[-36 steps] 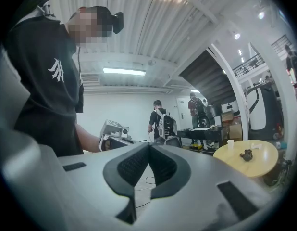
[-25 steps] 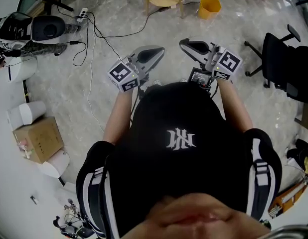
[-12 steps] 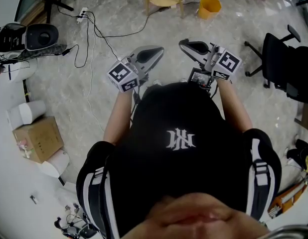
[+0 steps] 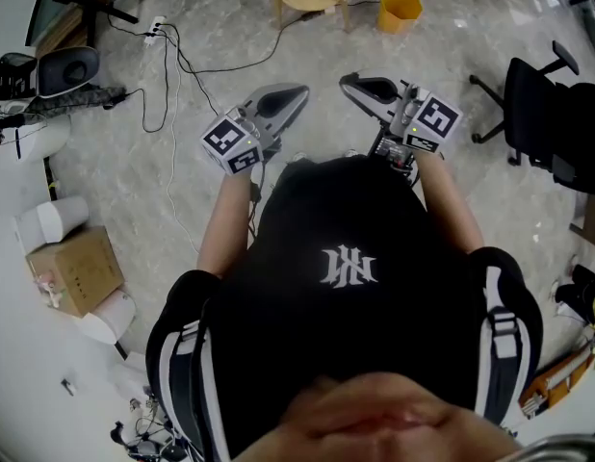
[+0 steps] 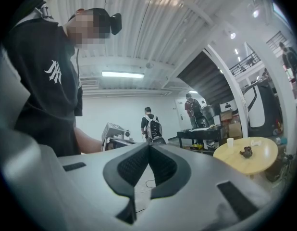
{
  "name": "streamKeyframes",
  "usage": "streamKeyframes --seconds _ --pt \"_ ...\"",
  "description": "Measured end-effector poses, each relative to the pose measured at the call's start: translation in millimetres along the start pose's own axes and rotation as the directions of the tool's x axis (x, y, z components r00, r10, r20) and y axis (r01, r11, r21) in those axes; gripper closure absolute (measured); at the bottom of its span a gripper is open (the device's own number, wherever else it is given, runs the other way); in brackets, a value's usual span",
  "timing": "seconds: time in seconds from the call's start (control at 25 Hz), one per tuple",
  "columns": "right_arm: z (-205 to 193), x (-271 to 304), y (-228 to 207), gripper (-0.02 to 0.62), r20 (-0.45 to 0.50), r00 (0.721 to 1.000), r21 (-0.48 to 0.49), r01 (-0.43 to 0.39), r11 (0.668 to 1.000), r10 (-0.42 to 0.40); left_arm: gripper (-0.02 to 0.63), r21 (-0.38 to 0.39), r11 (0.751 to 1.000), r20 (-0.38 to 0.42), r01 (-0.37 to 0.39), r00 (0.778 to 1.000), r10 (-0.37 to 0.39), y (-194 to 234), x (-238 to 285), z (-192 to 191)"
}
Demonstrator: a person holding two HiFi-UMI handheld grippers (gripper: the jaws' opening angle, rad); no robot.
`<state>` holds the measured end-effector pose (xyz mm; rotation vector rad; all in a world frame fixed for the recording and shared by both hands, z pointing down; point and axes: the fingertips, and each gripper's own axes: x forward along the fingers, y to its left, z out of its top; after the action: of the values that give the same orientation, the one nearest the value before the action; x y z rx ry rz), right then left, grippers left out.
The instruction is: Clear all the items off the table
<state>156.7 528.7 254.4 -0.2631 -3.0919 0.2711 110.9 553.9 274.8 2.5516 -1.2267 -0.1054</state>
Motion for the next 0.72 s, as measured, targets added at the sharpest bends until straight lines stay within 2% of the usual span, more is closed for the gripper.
streamKeyframes --seconds 0.2,0.44,0.6,0.72 --pt "2.7 -41.3 -10.9 0.592 0.008 1.0 0.011 0.002 1.0 -0.002 0.594 -0.006 1.0 0.023 -0.02 1.0 0.02 -4.2 31.1 5.2" --pt "9.1 -82.3 -42.6 0.592 0.086 0.995 0.052 0.046 0.998 -0.05 0.594 -0.024 0.999 -0.012 -0.038 0.999 0.038 -21.5 63.0 -2.3" --pt "1.9 -76.9 -56.7 0.592 0.081 0.995 0.05 0.053 0.997 -0.057 0.594 -0.033 0.998 -0.02 -0.047 0.999 0.047 -6.2 65.3 -4.4" --pt "-4.4 -66.4 -76.7 0.592 0.08 0.995 0.062 0.061 0.996 -0.066 0.594 -0.043 0.997 -0.015 -0.06 0.998 0.059 23.8 66.8 -4.3"
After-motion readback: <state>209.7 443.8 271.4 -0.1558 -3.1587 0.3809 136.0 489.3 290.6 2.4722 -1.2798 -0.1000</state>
